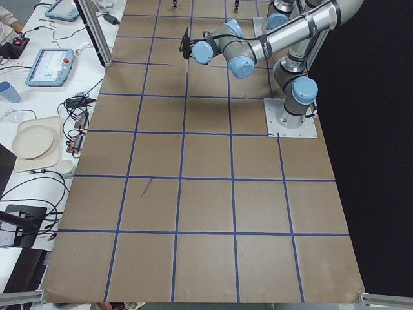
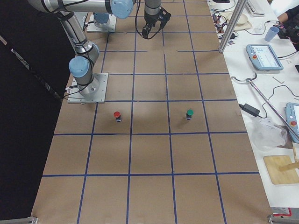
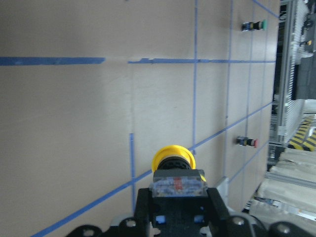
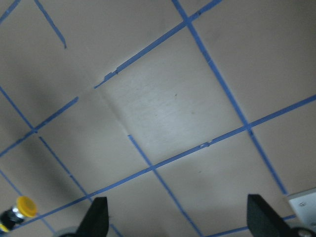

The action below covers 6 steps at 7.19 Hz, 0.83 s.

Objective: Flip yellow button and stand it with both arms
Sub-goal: 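Lift the button with the left gripper while the right gripper approaches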

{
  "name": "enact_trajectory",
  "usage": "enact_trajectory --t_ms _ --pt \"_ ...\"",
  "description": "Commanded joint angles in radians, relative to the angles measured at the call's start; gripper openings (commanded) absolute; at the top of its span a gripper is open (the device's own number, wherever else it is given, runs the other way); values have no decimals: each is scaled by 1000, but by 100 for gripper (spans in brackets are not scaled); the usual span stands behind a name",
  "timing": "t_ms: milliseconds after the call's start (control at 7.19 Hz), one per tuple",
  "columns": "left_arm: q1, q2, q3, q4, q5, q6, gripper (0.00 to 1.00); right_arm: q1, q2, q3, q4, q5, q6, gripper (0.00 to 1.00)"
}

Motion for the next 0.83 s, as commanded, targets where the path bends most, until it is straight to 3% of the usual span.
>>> enact_trajectory --t_ms 0,278,417,695 --pt "-107 70 -36 0 -256 -122 16 -16 35 3 40 151 177 100" --pt "-148 69 -38 15 -412 -180 16 -75 59 3 242 413 213 100" --pt "-183 70 -38 15 -420 -181 15 -120 57 5 374 487 208 100" --pt "-203 70 -38 15 -461 -213 15 -122 57 61 447 675 210 100"
